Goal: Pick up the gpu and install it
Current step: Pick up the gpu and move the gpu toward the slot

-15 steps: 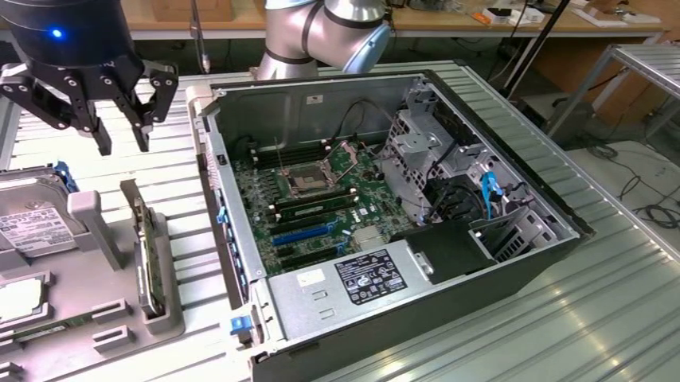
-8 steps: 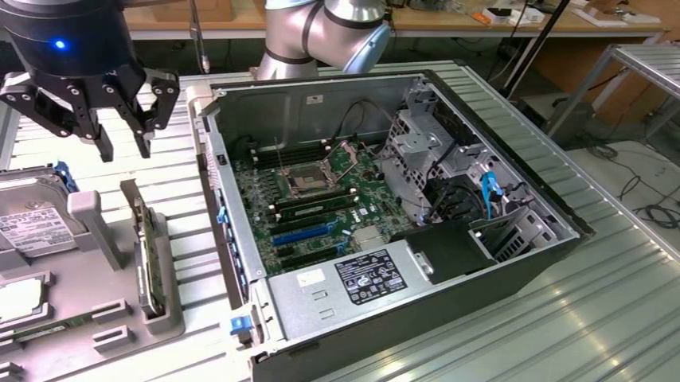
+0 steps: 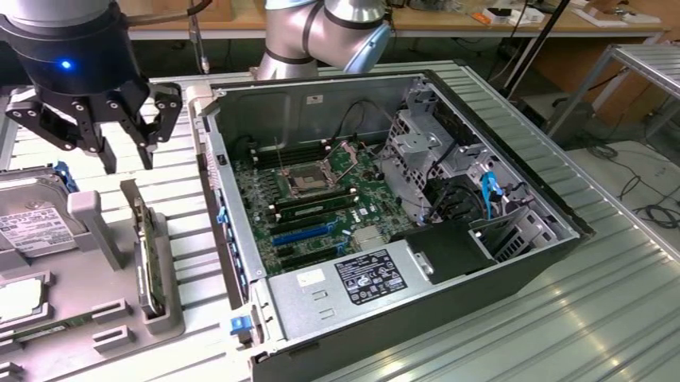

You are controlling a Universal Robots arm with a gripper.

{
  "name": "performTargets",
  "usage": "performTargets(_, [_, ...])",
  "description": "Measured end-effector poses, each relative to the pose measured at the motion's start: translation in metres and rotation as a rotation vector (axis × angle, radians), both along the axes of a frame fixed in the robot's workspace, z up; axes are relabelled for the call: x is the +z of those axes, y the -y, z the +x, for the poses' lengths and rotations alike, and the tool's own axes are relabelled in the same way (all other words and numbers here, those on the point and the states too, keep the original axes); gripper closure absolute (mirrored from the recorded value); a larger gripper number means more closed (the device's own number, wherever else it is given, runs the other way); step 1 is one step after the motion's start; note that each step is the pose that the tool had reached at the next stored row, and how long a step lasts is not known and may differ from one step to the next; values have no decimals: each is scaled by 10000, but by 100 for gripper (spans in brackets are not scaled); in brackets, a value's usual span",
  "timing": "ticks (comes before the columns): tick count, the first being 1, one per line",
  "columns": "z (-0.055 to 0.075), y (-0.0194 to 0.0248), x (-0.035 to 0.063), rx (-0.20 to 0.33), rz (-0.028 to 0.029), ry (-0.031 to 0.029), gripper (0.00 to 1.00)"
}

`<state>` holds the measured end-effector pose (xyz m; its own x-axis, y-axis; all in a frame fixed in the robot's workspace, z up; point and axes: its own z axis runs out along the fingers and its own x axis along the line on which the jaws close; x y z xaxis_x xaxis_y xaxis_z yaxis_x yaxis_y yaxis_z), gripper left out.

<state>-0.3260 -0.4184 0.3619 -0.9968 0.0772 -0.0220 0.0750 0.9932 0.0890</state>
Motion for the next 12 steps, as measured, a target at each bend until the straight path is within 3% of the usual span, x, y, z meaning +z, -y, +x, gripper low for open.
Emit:
performTargets(6, [0,41,-62,0,-1,-1,58])
performTargets(12, [0,144,-97,-1,1,0,58])
